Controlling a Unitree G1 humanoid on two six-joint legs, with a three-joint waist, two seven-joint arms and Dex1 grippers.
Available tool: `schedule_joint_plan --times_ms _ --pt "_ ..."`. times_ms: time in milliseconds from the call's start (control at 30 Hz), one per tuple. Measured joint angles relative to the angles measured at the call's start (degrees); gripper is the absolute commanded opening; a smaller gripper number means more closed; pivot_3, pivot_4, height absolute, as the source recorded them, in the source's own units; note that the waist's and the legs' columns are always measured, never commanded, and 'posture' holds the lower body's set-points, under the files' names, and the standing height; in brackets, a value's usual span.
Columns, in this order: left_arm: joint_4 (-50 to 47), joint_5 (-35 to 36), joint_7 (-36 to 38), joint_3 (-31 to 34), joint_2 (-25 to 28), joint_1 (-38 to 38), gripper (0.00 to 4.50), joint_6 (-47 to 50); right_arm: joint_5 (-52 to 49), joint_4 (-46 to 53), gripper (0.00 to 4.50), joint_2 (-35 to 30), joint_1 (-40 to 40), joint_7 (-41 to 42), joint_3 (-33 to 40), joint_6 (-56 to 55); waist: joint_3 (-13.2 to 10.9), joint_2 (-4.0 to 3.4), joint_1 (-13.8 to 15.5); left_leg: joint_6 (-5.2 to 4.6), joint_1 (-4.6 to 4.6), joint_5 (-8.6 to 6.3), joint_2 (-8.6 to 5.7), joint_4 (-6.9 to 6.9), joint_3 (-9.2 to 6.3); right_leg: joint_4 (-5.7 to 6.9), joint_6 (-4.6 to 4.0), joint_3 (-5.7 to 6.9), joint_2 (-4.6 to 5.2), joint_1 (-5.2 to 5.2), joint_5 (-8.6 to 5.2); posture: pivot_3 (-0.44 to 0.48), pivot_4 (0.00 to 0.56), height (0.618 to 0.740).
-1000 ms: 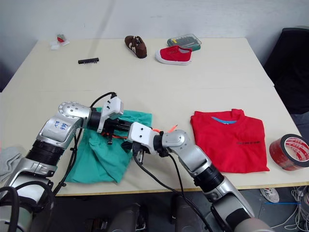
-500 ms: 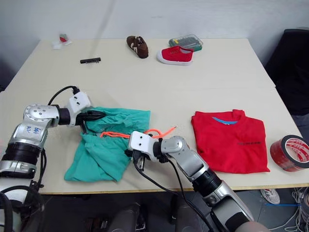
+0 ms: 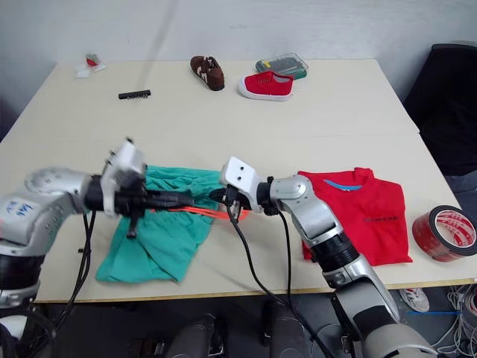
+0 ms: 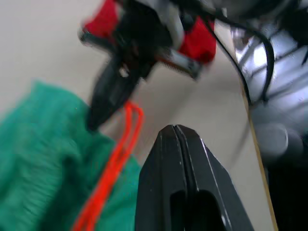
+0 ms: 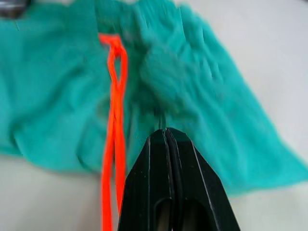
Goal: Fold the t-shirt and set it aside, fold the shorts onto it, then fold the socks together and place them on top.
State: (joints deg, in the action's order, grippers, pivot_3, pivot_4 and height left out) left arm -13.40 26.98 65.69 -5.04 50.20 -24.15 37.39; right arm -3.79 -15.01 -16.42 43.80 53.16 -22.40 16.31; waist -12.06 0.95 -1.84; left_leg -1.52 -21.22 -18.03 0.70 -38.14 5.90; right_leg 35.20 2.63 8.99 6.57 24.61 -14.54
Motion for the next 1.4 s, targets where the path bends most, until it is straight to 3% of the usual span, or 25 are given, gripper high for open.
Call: schedule_joint_plan --times_ms 100,167,567,733,900,1000,1167,1400 --pt "1.19 -8.23 -3.46 -4.89 0.34 5.39 0.00 -5.18 2.94 -7.97 0.04 3.43 2.02 -2.71 -0.08 -5.56 -0.01 0.00 0.03 0.10 -0.08 0.05 0.08 0.01 0.00 0.26 -0.10 0.00 0.00 0.17 -0.01 0.000 0.150 0.740" --pt "1.32 -10.00 -4.92 -4.46 0.38 6.78 0.00 -8.16 4.28 -11.92 0.04 6.30 3.88 -5.09 0.00 -8.79 0.01 0.01 0.10 0.15 -0.10 0.06 0.10 0.00 -0.02 0.32 -0.18 0.00 0.00 0.24 -0.04 0.000 0.150 0.740" --pt "0.25 -8.57 -9.40 3.38 -2.94 14.72 0.00 -9.97 5.16 -28.13 0.04 12.92 9.93 -15.43 6.23 -14.54 0.00 -0.02 0.04 0.20 -0.03 0.05 0.14 0.02 -0.06 0.41 -0.30 -0.01 0.05 0.20 -0.09 0.000 0.150 0.740" --pt "0.46 -1.36 -9.02 8.61 -4.00 12.41 0.00 -4.56 -1.31 -19.50 0.04 12.29 9.09 -9.40 10.24 -7.75 -0.02 -0.03 0.11 0.19 -0.14 0.05 0.15 0.01 -0.15 0.39 -0.30 0.04 0.05 0.24 -0.09 0.000 0.150 0.740" --pt "2.20 4.17 -11.27 12.45 -5.98 -0.64 0.00 1.49 -8.26 2.41 0.04 9.66 1.97 -1.65 8.38 3.98 0.01 0.01 0.46 0.18 -0.17 0.04 0.10 0.00 -0.46 0.27 -0.29 0.03 0.02 0.03 -0.09 0.000 0.150 0.740" --pt "8.23 -0.47 -15.35 8.77 -8.80 -6.65 0.00 0.32 -8.61 9.49 0.04 7.71 -2.20 1.29 3.05 8.43 0.01 0.00 0.32 0.11 -0.12 0.02 -0.01 -0.01 -0.35 0.28 -0.25 -0.03 0.03 -0.01 -0.07 0.000 0.150 0.740" --pt "20.40 -10.54 -19.26 2.09 -10.11 -9.12 0.00 -6.13 -3.03 6.67 0.04 7.73 -3.96 -0.80 -2.96 7.67 0.01 0.02 -0.09 0.25 -0.12 0.09 0.08 0.09 -0.23 0.39 -0.29 -0.05 -0.07 0.21 -0.09 0.000 0.150 0.740" --pt "30.86 -14.62 -17.67 2.39 -9.93 -9.22 0.00 -16.02 2.50 5.43 0.04 5.76 -6.18 -3.58 -5.16 4.15 0.04 0.06 0.26 0.30 -0.30 0.14 0.10 0.01 -0.19 0.44 -0.33 -0.07 -0.04 0.41 -0.11 0.000 0.150 0.740"
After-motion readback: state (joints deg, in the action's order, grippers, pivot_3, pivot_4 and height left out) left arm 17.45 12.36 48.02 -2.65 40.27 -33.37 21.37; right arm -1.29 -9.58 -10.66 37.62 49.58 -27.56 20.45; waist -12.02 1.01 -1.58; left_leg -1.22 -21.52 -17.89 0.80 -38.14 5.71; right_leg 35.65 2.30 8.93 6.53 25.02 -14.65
